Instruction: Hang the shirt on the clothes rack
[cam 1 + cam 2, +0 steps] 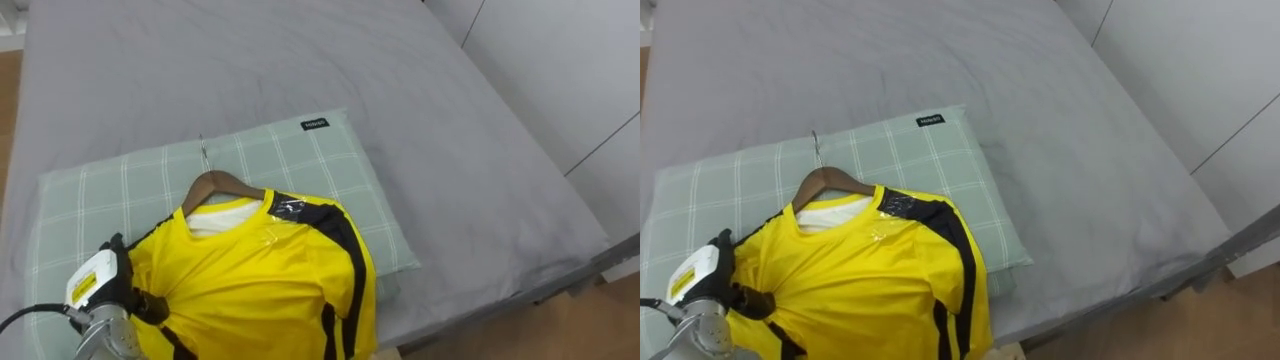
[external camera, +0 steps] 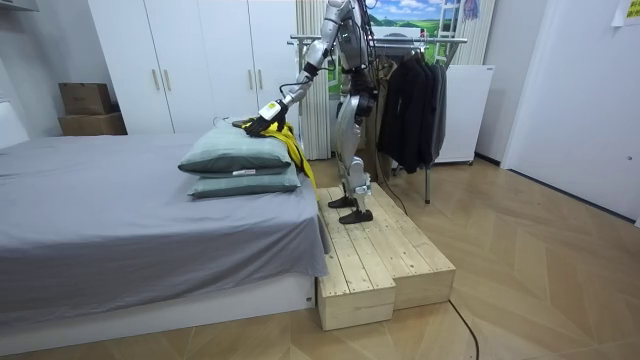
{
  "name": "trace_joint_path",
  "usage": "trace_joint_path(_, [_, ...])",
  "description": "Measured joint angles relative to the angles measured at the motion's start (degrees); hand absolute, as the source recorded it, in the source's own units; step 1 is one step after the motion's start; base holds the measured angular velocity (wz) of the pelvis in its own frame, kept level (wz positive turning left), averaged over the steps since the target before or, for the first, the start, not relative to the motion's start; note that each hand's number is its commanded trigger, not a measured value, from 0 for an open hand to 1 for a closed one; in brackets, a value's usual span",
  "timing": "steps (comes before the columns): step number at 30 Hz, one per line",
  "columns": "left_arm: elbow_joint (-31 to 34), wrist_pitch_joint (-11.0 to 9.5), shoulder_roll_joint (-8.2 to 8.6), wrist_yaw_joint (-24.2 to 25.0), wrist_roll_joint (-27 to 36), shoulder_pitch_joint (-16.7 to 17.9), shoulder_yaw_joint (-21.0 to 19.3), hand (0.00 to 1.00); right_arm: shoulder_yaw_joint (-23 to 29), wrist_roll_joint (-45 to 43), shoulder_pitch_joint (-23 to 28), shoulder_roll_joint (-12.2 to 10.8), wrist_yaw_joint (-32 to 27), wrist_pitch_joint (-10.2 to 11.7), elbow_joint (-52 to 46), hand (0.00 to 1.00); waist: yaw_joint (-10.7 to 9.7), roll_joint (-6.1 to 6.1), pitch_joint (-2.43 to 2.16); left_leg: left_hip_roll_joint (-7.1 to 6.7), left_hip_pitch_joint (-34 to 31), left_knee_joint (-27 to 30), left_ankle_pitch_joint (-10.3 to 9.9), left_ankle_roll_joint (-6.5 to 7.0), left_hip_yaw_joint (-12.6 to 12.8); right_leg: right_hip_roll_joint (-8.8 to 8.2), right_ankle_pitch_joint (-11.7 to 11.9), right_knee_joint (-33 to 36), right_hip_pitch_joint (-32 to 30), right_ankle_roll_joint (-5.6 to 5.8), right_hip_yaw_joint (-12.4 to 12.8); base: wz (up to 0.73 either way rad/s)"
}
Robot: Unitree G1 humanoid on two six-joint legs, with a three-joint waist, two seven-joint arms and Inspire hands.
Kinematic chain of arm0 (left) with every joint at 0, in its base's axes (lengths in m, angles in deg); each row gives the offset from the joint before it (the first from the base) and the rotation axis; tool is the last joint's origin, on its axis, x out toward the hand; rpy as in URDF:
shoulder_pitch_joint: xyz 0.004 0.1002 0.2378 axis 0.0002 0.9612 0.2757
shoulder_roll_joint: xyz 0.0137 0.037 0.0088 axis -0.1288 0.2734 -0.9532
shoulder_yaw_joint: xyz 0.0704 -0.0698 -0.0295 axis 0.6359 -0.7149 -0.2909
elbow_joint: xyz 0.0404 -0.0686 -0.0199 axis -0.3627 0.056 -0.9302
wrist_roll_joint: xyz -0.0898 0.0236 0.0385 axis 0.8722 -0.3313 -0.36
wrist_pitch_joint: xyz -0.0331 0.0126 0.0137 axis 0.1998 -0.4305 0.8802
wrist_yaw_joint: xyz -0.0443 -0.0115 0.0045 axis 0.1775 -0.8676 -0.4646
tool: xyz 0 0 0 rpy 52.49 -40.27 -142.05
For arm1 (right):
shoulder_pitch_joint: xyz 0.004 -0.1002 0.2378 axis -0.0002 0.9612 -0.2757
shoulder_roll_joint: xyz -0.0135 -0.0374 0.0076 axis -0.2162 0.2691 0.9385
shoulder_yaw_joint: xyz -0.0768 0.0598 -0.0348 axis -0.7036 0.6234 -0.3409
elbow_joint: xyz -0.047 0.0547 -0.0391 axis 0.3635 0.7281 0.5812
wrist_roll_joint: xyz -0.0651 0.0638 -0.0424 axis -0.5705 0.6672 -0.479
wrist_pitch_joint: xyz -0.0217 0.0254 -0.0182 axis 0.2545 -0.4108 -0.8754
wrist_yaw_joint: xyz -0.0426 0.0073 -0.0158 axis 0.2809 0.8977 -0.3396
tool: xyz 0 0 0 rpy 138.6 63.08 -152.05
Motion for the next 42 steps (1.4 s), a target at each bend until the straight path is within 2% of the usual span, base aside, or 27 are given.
trace_joint_path(3, [0.10, -0.14, 0.00, 0.06, -0.12, 0.00, 0.34, 0.00, 0.01, -0.04, -0.01, 0.01, 0.06, 0.14, 0.00, 0.00, -0.24, 0.28, 0.18, -0.05, 0.00, 0.04, 0.00, 0.00, -0.34, -0.09, -0.01, -0.10, 0.21, 0.00, -0.33, 0.06])
trace_joint_path(9, [0.10, -0.31, 0.00, 0.06, -0.34, 0.00, 0.45, 0.00, 0.02, -0.05, 0.06, 0.01, 0.31, 0.39, 0.15, 0.00, -0.35, 0.40, 0.26, -0.12, 0.00, 0.07, 0.01, 0.01, -0.44, -0.14, -0.03, -0.23, 0.23, 0.02, -0.34, 0.01])
trace_joint_path(20, [0.27, -0.48, -0.09, 0.05, -6.75, -0.13, 1.55, 0.00, -0.02, 1.35, 0.09, 0.04, 0.64, 0.43, 0.51, 0.00, -0.28, 0.58, 0.38, -0.14, -0.13, -0.10, 0.01, 0.01, -0.45, -0.08, -0.04, -0.24, 0.11, 0.02, 0.00, 0.00])
trace_joint_path(26, [0.45, -0.41, -0.43, 0.45, -6.92, -0.42, 1.68, 0.00, -0.01, 1.28, -0.13, 0.02, 0.59, 0.40, 1.01, 0.00, -1.09, 0.89, 0.57, -0.11, -0.53, 0.05, 0.02, 0.02, -0.95, -0.17, 0.19, -1.19, 0.27, 0.07, -0.48, 0.04])
trace_joint_path(31, [0.45, 0.45, -1.03, 3.23, -6.12, -2.73, 1.69, 0.00, -0.04, 1.30, -0.32, 0.43, 0.65, 0.27, 1.17, 0.00, -1.03, 1.56, 0.77, -0.08, -1.31, 0.31, 0.01, 0.02, -0.81, -0.18, 0.46, -1.16, -0.39, 0.17, -0.57, 0.00])
trace_joint_path(35, [0.40, 1.18, -2.66, 7.31, -6.00, -4.30, 1.69, 0.00, 0.04, 1.10, -0.29, 0.86, 0.74, 0.12, 1.17, 0.00, -1.05, 2.19, 0.70, -0.26, -1.43, 0.29, 0.01, 0.02, -0.70, -0.14, 0.46, -0.92, -0.67, 0.17, -0.49, -0.01])
trace_joint_path(38, [0.38, 1.97, -2.74, 10.41, -4.89, -4.63, 1.74, 0.00, 0.06, 0.98, -0.31, 0.94, 0.69, -0.14, 1.24, 0.00, -1.15, 2.34, 0.68, -0.35, -1.30, 0.30, 0.02, 0.03, -0.65, -0.02, 0.50, -0.98, -0.51, 0.11, -0.36, 0.00])
trace_joint_path(42, [0.36, 3.43, -2.77, 14.75, -2.69, -4.61, 3.85, 0.00, 0.60, 0.82, -0.32, 1.08, 0.91, -0.18, 1.20, 0.00, -1.09, 2.35, 0.68, -0.06, -1.07, 0.31, 0.02, 0.03, 0.01, 0.08, 0.59, -0.98, -0.44, 0.11, 0.30, -0.05])
